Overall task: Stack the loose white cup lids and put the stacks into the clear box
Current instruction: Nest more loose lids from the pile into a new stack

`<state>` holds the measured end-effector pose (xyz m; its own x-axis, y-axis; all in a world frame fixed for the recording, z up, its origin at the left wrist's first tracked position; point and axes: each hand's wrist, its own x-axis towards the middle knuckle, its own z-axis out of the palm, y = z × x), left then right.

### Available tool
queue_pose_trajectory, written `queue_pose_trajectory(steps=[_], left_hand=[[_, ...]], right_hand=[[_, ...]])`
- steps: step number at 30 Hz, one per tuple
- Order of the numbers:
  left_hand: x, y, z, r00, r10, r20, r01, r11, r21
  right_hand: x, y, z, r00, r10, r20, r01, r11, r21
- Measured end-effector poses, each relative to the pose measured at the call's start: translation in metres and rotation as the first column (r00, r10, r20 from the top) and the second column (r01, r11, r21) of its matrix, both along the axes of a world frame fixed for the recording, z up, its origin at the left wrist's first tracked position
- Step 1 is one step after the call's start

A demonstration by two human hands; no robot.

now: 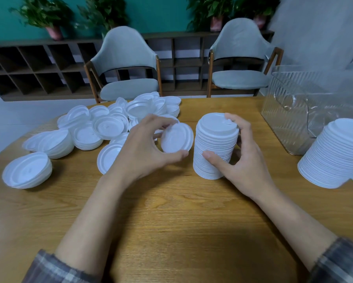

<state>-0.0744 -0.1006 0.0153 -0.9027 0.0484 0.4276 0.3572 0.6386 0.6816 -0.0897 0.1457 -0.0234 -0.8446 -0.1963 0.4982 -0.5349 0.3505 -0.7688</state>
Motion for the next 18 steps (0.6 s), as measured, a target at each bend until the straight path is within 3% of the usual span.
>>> queue_pose_trajectory(steps=[4,9,13,18], left_hand=[[0.004,0.01,0.005,0.993,-0.068,-0.099,0.093,0.956,0.278],[0.008,0.022,0.006,0.969,-0.238,-0.065,0.243,0.877,0.414],[0.009,0.027,0.001,0.937,-0.346,-0.051,0.338,0.858,0.386],[0.011,0.034,-0.001,0.939,-0.338,-0.055,0.334,0.87,0.362]], right_hand=[[-0.001,0.0,0.0,1.0,-0.022,-0.006,0.021,0.997,-0.072],[0.002,-0.004,0.001,1.0,-0.007,-0.002,0.007,0.993,-0.117],[0.006,-0.007,0.002,0.999,0.054,0.006,-0.053,0.99,-0.133],[0.009,-0.011,0.003,0.993,0.121,0.006,-0.119,0.983,-0.138]])
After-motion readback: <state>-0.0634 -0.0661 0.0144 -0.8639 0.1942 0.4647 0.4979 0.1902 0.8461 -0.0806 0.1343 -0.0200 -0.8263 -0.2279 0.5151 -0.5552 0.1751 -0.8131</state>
